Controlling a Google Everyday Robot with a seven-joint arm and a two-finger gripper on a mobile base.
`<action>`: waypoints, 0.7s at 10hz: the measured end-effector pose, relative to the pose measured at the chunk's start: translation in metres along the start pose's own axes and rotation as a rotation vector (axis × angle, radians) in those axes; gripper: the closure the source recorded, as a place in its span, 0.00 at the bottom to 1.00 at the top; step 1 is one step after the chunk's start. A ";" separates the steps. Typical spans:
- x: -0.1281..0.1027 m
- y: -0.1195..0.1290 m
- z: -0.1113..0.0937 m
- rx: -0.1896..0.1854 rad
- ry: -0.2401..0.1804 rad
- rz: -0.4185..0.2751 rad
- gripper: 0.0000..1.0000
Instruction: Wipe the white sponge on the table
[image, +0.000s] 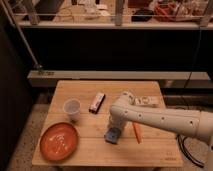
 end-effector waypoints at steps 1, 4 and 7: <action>-0.005 0.006 0.000 -0.009 -0.005 0.007 0.68; -0.037 0.025 -0.001 -0.031 -0.038 0.025 0.68; -0.063 0.023 -0.004 -0.030 -0.054 0.006 0.68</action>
